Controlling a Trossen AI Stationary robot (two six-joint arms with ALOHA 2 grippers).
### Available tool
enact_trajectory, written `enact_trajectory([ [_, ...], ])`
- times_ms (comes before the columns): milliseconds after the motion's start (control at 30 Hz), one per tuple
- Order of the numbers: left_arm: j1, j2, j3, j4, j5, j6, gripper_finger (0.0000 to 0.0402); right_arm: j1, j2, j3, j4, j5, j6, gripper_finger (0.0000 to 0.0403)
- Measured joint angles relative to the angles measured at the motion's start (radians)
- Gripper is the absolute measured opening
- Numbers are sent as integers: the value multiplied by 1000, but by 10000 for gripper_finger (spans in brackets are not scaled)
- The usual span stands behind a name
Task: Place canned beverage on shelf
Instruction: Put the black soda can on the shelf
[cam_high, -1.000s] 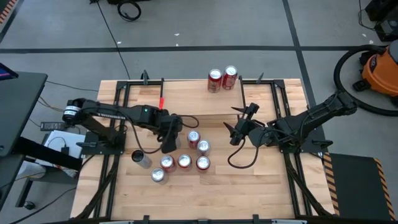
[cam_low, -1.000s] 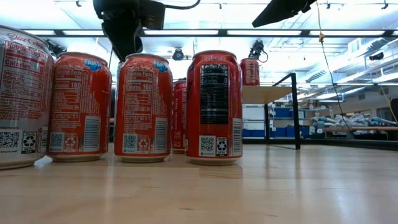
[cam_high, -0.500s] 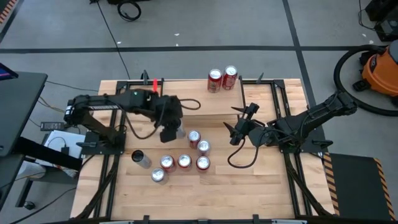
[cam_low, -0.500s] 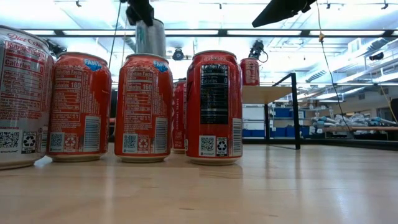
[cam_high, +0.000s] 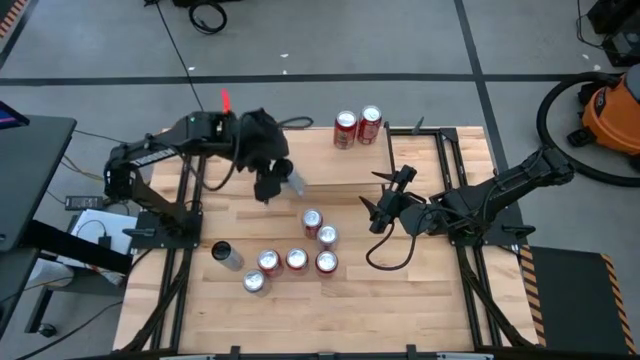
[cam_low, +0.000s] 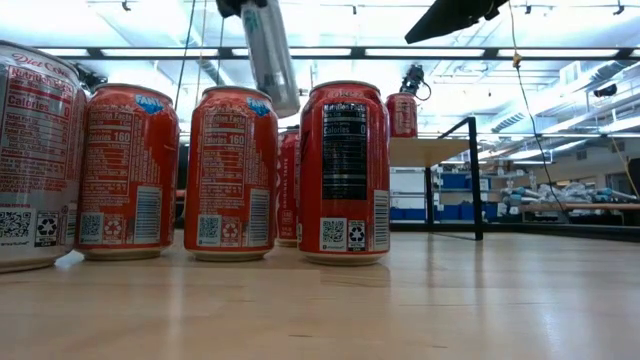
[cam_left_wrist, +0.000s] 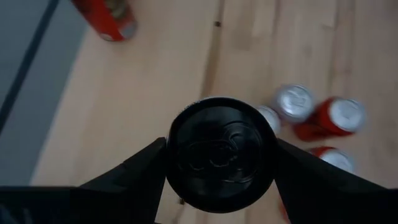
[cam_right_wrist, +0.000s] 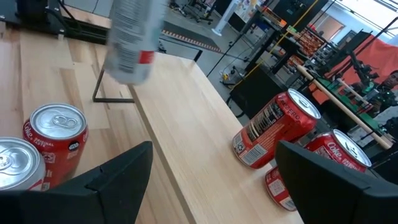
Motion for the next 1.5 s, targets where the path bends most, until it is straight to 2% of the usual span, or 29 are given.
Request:
enact_trajectory([
  [100, 51, 15, 1, 28, 7, 46, 261, -2, 0, 0, 7, 0, -1, 347],
  [300, 170, 107, 42, 20, 107, 147, 261, -14, 0, 0, 39, -31, -24, 347],
  [633, 292, 331, 354, -123, 152, 325, 261, -21, 0, 0, 29, -33, -27, 347],
  [767, 322, 382, 425, -170, 164, 352, 261, -21, 0, 0, 12, -32, -25, 347],
  [1000, 330, 391, 432, -167, 176, 357, 262, -29, 0, -28, 40, -31, -27, 347],
  [1267, 323, 392, 432, -165, 174, 350, 286, -33, 0, -31, 45, -34, -27, 347],
  [1500, 320, 393, 430, -143, 142, 349, 289, -34, 0, -31, 45, -34, -27, 347],
])
